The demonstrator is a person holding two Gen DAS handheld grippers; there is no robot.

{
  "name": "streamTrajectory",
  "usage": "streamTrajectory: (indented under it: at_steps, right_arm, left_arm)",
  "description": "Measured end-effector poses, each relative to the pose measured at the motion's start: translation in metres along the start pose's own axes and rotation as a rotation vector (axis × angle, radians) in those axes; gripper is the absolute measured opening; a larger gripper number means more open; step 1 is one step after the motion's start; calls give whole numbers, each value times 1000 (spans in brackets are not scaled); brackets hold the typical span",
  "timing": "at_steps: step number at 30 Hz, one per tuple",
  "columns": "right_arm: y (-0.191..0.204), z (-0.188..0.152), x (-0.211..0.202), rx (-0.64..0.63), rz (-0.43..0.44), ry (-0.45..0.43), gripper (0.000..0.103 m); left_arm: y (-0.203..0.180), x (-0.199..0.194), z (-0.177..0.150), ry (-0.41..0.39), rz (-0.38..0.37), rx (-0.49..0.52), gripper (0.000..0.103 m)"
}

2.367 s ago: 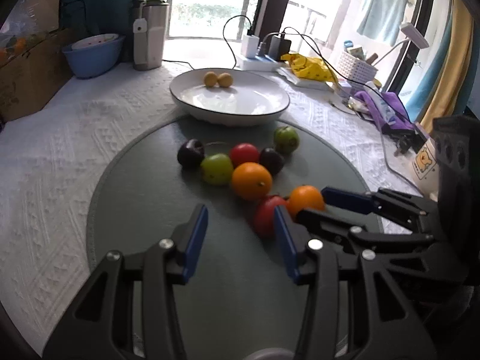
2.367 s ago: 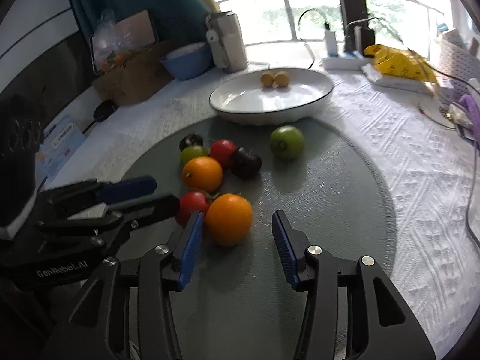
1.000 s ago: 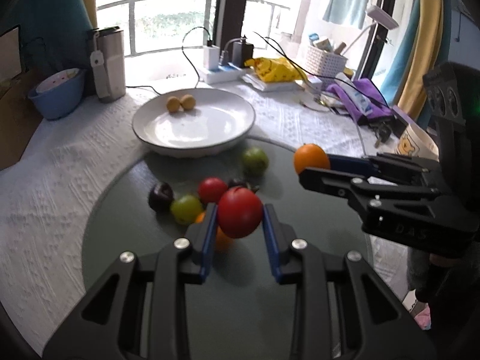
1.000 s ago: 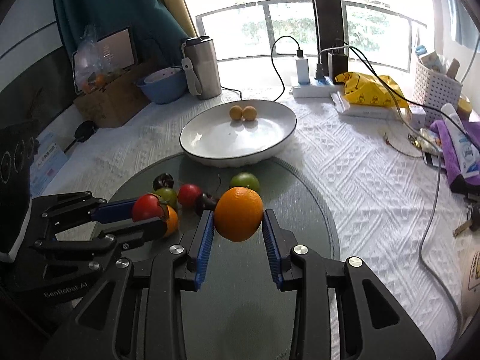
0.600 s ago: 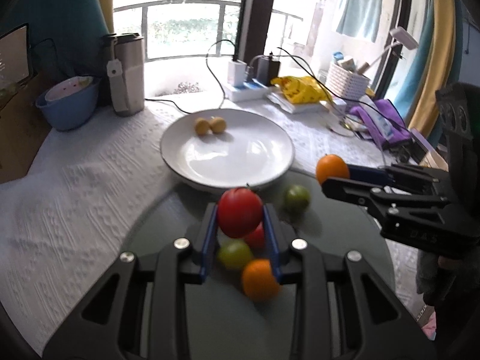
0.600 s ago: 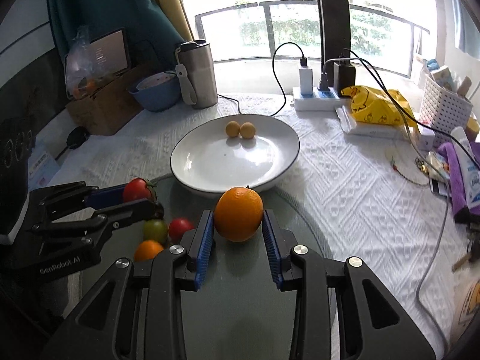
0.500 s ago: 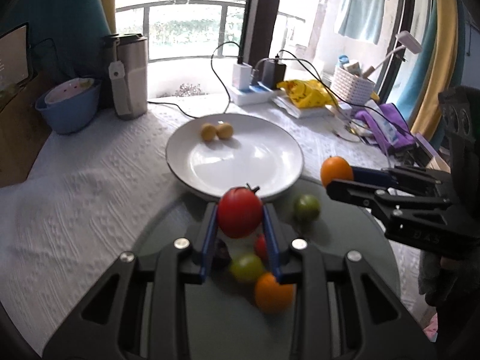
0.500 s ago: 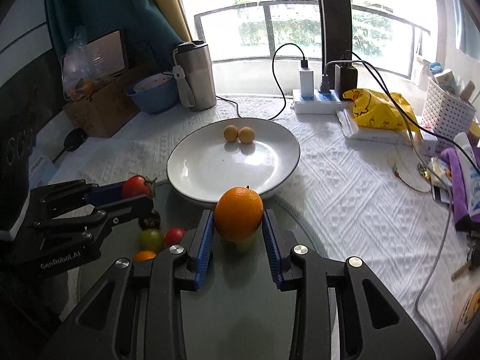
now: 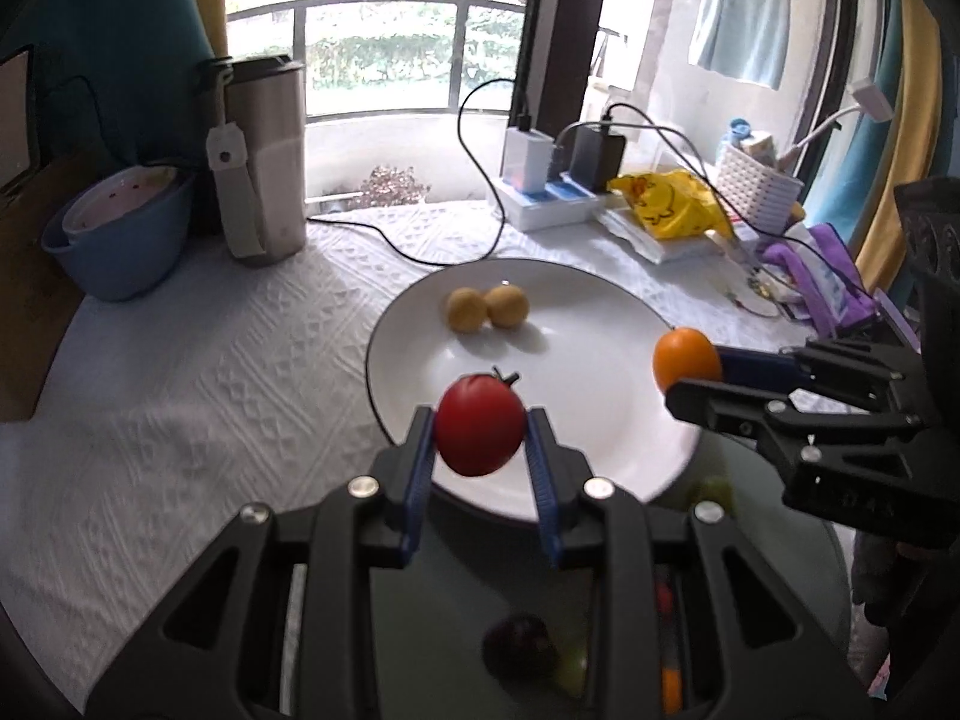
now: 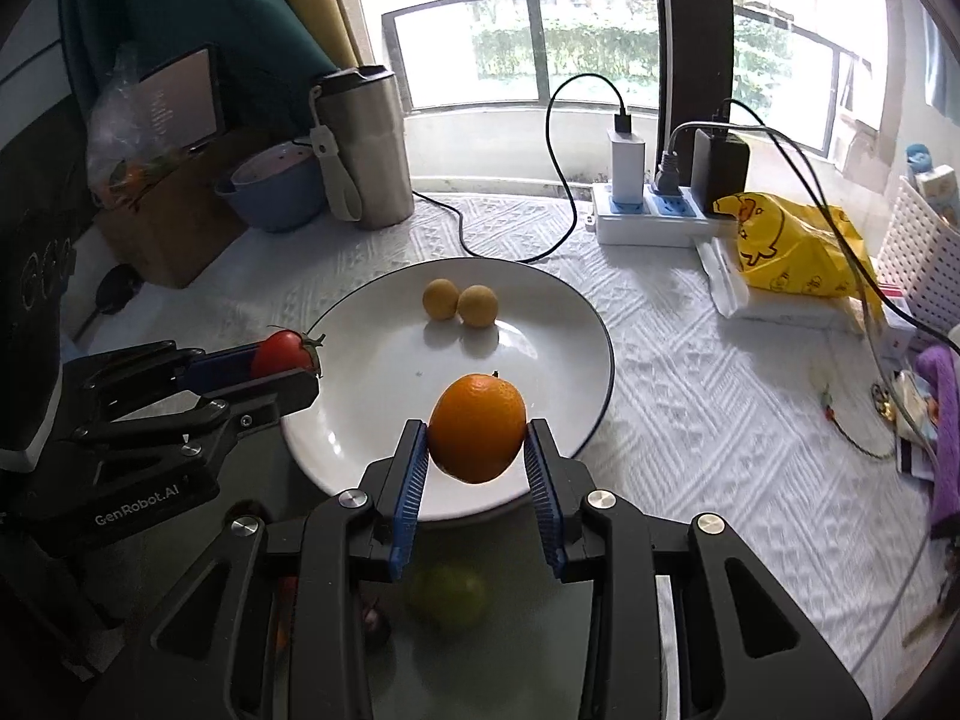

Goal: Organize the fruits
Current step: 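Carry the tomato and orange onto the plate and open both grippers, then grasp the large orange with the left gripper while the right gripper grasps the green plum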

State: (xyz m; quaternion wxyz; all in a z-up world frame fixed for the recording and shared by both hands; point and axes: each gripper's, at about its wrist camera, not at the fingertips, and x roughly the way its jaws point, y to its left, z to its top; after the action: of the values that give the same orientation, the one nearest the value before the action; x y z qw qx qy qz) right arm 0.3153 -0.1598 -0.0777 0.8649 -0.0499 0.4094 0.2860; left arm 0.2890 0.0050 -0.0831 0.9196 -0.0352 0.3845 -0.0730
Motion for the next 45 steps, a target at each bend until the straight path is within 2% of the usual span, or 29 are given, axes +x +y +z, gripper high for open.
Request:
streamTrajectory:
  at_steps: [11,21,29,32,45]
  right_arm:
    - [-5,26,40,0,-8,27,35]
    - [-12,32,50,16,-33,24,35]
    - [-5,29,23,10,-41,-19,35]
    - [-3,24,11,13,-44,-28,35]
    - [1,-12,-39,46,-61,-62,35]
  left_arm:
    - [17,33,21,25,15,-16,31]
    - [20,46,24,47,2,-50,32]
    - [17,20,26,-3,1,-61,37]
    - [13,5,23,-28,-7,-70,45]
    - [-13,-43,-7,-57,-24,-61,46]
